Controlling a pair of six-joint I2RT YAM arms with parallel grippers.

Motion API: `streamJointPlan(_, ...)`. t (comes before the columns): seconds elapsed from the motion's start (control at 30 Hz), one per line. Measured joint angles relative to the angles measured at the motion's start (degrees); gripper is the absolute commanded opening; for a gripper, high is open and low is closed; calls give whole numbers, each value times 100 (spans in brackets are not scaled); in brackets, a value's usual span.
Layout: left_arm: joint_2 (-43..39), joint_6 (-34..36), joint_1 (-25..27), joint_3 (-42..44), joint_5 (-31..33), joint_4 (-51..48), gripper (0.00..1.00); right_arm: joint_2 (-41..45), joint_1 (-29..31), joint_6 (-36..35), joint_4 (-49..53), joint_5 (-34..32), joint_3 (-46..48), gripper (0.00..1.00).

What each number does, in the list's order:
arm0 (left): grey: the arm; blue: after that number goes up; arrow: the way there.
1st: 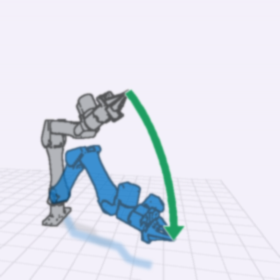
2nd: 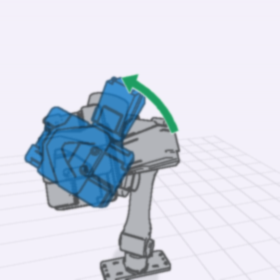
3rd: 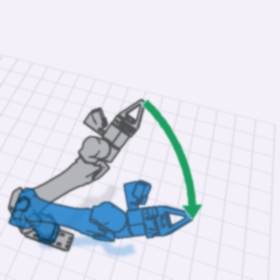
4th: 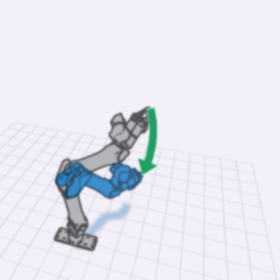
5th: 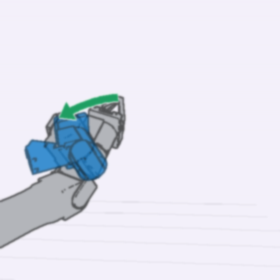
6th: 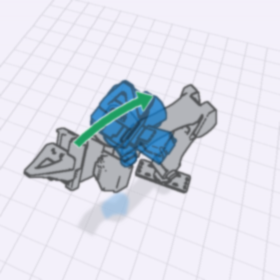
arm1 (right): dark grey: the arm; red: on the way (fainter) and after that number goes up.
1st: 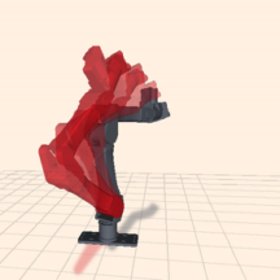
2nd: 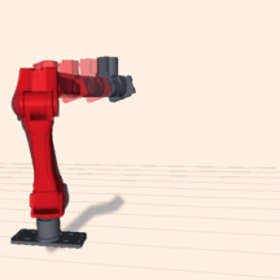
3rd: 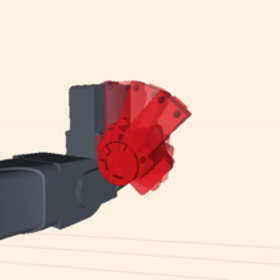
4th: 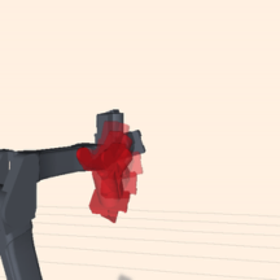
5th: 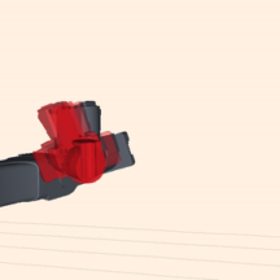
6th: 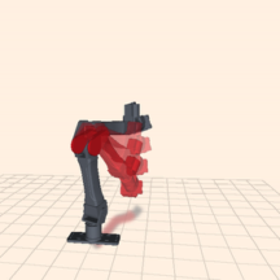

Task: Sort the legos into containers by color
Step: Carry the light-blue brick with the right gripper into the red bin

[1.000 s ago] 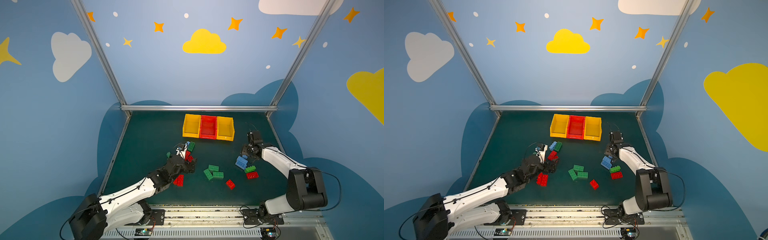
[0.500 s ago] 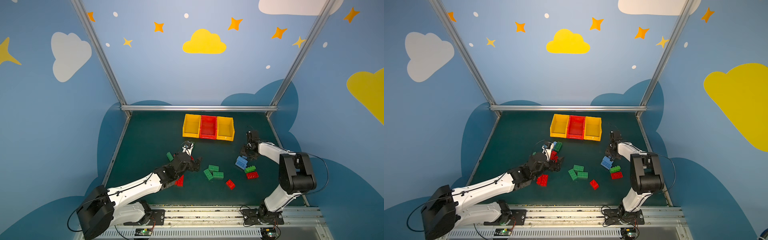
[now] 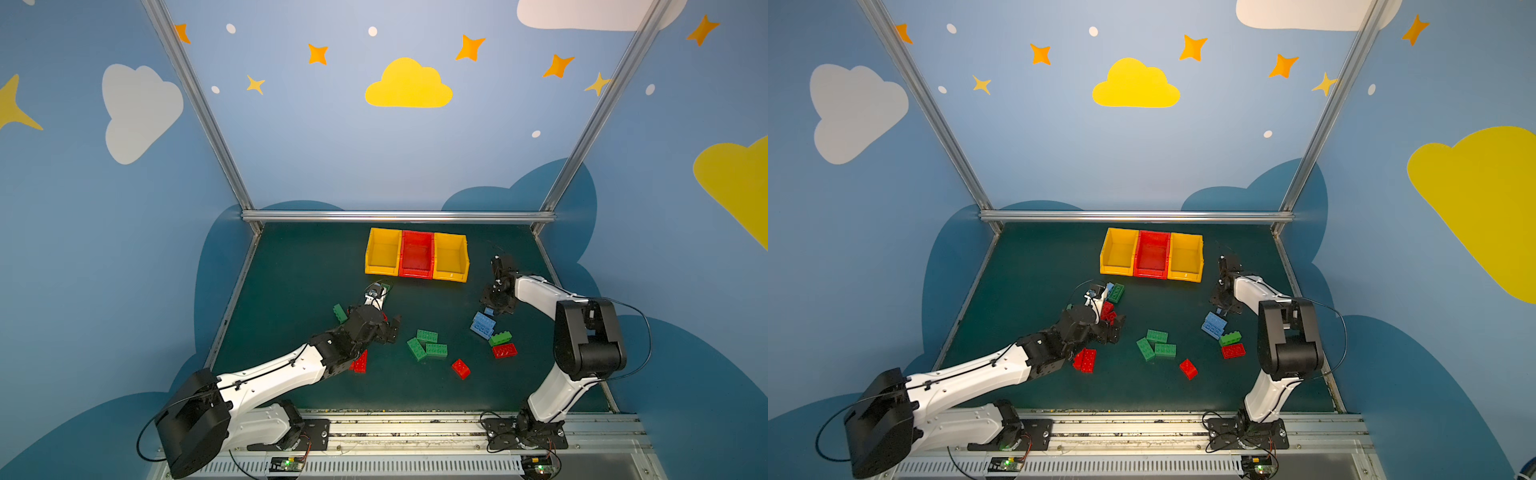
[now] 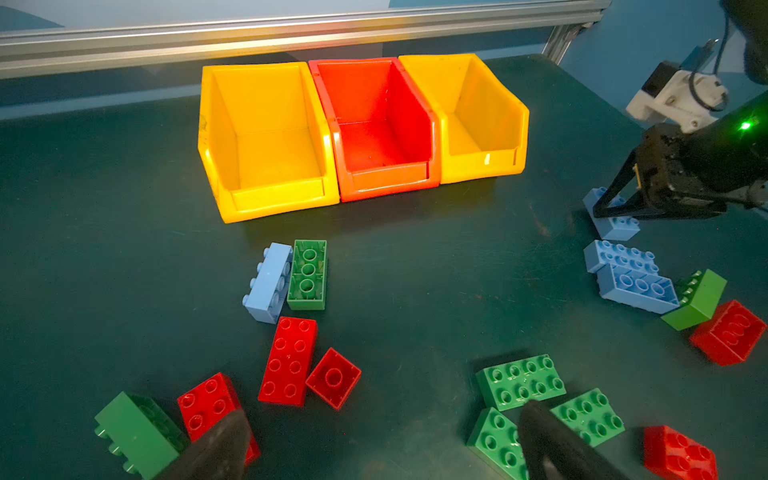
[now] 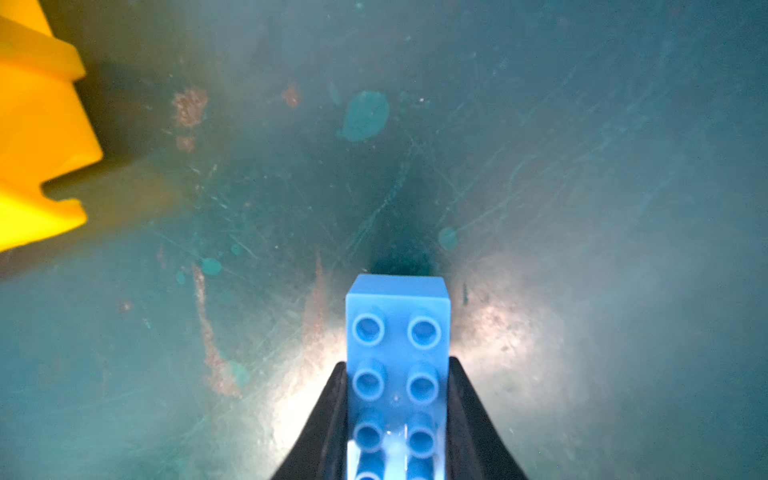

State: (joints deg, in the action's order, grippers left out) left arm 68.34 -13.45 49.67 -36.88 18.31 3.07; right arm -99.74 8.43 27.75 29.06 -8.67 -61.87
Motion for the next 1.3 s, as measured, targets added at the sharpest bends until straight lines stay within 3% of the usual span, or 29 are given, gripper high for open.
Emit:
streamJointPlan(0.2, -103, 20, 0, 2, 188, -140, 100, 195, 463, -164, 592, -111, -570, 18)
streamJointPlan(0.43, -588, -35, -4, 144, 481, -262, 100, -57, 1434, -339, 951, -94, -2302, 19)
streamJointPlan(0.67, -907, -116, -125, 415, 660, -332, 100, -1569, 1954, -590, 966, 90, -4336, 19)
streamJointPlan(1.0, -918, -234, -361, 435, 678, -479, 100, -3567, 1998, -966, 1093, 361, -6279, 22)
streamJointPlan(1.03, -918, -247, -385, 435, 680, -507, 100, -3681, 1998, -994, 1093, 387, -6413, 26)
streamJointPlan(1.17, -920, -302, -452, 435, 688, -619, 100, -3904, 1998, -1023, 1113, 479, -6793, 65)
streamJointPlan(1.23, -938, -332, -468, 435, 691, -688, 100, -3908, 1998, -1102, 1119, 555, -6857, 73)
streamJointPlan(1.3, -1001, -358, -468, 435, 688, -745, 100, -3851, 2011, -1132, 1097, 619, -6822, 74)
